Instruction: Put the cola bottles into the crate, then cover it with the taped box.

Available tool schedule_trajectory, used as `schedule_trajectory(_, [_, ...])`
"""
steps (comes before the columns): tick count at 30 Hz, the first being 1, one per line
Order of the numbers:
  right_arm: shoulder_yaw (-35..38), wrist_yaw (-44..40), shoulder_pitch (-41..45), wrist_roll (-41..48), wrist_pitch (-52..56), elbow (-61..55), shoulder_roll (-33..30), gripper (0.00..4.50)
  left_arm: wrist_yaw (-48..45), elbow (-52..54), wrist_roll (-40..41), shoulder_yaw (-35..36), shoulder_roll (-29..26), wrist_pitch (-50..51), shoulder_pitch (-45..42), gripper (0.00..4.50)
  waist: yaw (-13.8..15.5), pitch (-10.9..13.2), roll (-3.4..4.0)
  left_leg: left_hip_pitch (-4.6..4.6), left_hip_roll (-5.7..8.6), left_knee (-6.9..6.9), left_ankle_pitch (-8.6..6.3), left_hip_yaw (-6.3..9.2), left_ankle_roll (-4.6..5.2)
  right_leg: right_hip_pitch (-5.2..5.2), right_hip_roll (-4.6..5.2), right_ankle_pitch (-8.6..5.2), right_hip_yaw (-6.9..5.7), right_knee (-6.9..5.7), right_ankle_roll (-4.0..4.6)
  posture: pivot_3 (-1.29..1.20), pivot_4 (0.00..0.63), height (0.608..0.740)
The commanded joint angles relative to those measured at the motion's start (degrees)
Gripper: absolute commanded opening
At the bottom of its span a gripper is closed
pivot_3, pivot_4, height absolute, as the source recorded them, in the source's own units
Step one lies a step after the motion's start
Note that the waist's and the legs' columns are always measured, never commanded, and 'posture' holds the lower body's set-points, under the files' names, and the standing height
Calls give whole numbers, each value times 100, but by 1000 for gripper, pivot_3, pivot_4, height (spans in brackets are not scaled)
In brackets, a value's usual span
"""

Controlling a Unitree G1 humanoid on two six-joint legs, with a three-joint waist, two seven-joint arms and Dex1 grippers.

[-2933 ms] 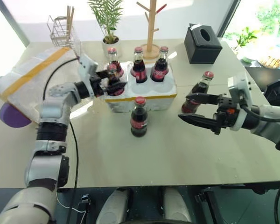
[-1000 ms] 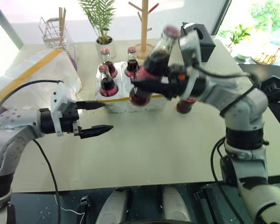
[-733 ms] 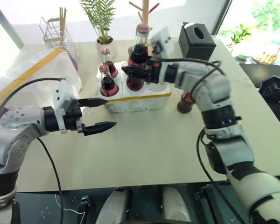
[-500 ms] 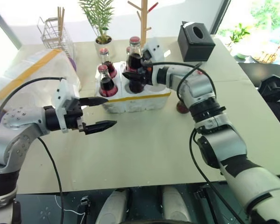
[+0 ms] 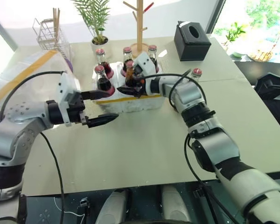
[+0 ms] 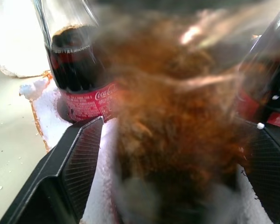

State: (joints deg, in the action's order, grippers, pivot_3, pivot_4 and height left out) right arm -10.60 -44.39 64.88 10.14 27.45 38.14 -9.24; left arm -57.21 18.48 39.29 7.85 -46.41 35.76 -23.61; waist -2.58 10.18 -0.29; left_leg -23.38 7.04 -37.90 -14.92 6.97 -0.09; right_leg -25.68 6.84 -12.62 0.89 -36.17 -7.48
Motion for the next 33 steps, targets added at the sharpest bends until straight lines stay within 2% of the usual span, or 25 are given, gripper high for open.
schedule_trajectory(1, [264,-81,-150,211,501,-1190,-297,4475,-12,44,52,-25,95,-54,-178,4500,19,0,0,0,0,0,0,0,0,0,0,0,0,0,0,0,150,740])
schedule_trajectory(5, [493,-107,-718,577,1577,-2995,-885,4475,-39,-20,39,-151,244,-47,-328,4500,38,0,0,-1,2,-3,-1,1,1,2,1,0,0,1,-1,0,150,740])
schedule_trajectory(9, [1361,93,-1372,1589,3316,-5258,-1505,4475,-147,-151,2,-434,456,-76,-566,4500,138,-1,-1,-4,2,-4,-2,3,3,2,2,0,-1,3,-1,0,150,740])
schedule_trajectory(13, [2465,244,-1827,2658,4803,-6394,-1798,4475,-323,-324,-31,-660,605,-109,-760,4500,165,-2,-3,0,-6,-5,-7,-20,12,2,1,0,10,6,-1,0,150,740])
schedule_trajectory(16, [3272,203,-2418,3292,5426,-7020,-2164,4475,-497,-489,-140,-852,683,-181,-925,4500,215,-2,-3,4,-6,-11,-17,-17,30,15,0,0,8,7,-1,0,150,740])
schedule_trajectory(19, [3749,122,-3342,3494,5501,-7518,-2825,4475,-653,-684,-241,-970,742,-234,-1132,4500,303,-2,-4,5,-1,-16,-23,-21,41,23,4,1,8,15,-1,0,150,740])
schedule_trajectory(23, [4360,-91,-5023,3389,4977,-8011,-3565,4475,-709,-897,-371,-1124,927,-274,-1372,4500,341,-3,-4,6,-2,-20,-27,-32,49,28,8,1,8,17,-3,0,150,740])
schedule_trajectory(27, [4100,777,-5634,2524,4028,-7777,-3404,4475,-816,-837,-364,-1169,1008,-250,-1352,4500,269,-5,-9,20,-7,-20,-29,-49,51,32,7,1,19,16,-5,0,150,740])
schedule_trajectory(30, [4018,1445,-5317,2349,3610,-7343,-2790,4475,-837,-838,-420,-1181,1052,-259,-1346,4500,242,-8,-10,31,-12,-19,-27,-51,48,38,3,2,23,12,-6,0,150,740])
schedule_trajectory(33, [3747,1676,-5182,2208,3172,-7132,-2457,4475,-839,-839,-440,-1185,1076,-259,-1346,4500,243,-8,-10,31,-13,-18,-26,-49,46,37,2,1,23,11,-5,0,150,740])
